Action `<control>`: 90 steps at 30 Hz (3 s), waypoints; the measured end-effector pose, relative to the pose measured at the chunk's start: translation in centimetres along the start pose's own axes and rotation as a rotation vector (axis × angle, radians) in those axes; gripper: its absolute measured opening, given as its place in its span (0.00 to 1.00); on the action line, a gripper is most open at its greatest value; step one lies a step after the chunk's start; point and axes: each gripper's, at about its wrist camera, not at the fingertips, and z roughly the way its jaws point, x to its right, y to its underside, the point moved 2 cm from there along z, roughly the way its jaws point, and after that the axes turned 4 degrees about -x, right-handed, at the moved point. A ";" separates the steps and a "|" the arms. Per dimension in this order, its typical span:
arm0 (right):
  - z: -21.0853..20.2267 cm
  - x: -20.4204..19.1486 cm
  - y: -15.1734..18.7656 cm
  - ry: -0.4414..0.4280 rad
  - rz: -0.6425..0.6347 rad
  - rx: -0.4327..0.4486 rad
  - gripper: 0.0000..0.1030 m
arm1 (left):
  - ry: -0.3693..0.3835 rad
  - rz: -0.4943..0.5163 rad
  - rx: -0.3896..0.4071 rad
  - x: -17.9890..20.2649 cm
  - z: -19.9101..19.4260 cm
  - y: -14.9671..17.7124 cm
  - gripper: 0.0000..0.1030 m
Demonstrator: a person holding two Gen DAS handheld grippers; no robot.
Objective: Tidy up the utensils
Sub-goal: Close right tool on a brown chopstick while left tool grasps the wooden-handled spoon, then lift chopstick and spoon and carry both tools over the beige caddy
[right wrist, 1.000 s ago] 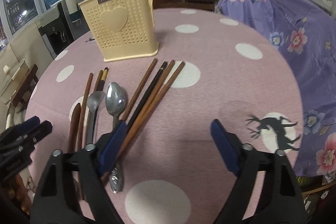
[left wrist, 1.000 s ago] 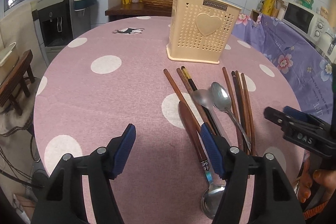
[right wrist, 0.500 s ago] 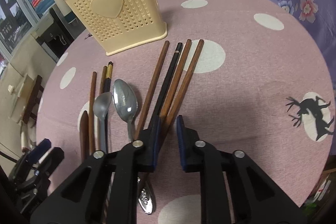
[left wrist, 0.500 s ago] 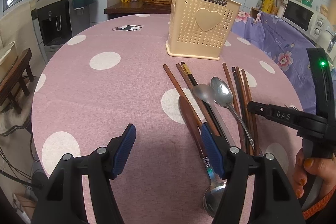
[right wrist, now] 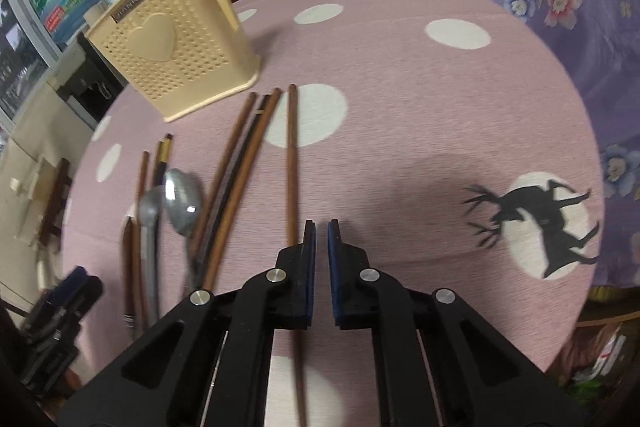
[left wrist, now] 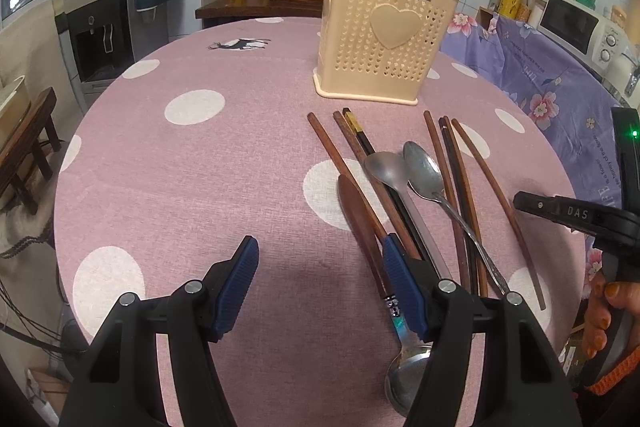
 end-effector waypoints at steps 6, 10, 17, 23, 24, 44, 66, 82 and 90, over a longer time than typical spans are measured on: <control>-0.4 0.0 0.3 0.042 -0.063 0.040 0.10 | -0.032 0.036 -0.036 1.4 1.1 -0.1 0.54; -1.2 -0.4 0.3 0.071 -0.106 0.083 0.44 | -0.036 0.025 -0.059 1.4 1.4 0.3 0.45; -2.5 -1.0 0.5 0.103 -0.158 0.159 0.61 | -0.056 0.030 -0.096 2.1 2.3 -0.1 0.41; -2.8 -0.8 0.7 0.100 -0.157 0.163 0.65 | -0.088 0.029 -0.104 1.4 2.7 -0.9 0.29; -2.7 -0.9 0.7 0.101 -0.158 0.164 0.65 | -0.080 0.019 -0.106 1.2 2.8 -1.2 0.28; 1.8 -2.5 -4.7 0.085 -0.218 0.067 0.58 | -0.064 -0.033 -0.106 1.5 3.8 -2.4 0.19; 5.7 -3.9 -7.9 0.124 -0.245 0.046 0.09 | -0.072 -0.013 -0.102 1.7 4.9 -3.5 0.16; -1.6 -2.3 -8.4 -0.062 -0.162 0.196 0.08 | 0.027 -0.049 0.079 -0.1 -1.7 -5.8 0.16; -10.8 -1.9 -7.3 -0.142 -0.217 0.385 0.08 | 0.038 -0.013 0.207 -0.8 -6.9 -6.7 0.15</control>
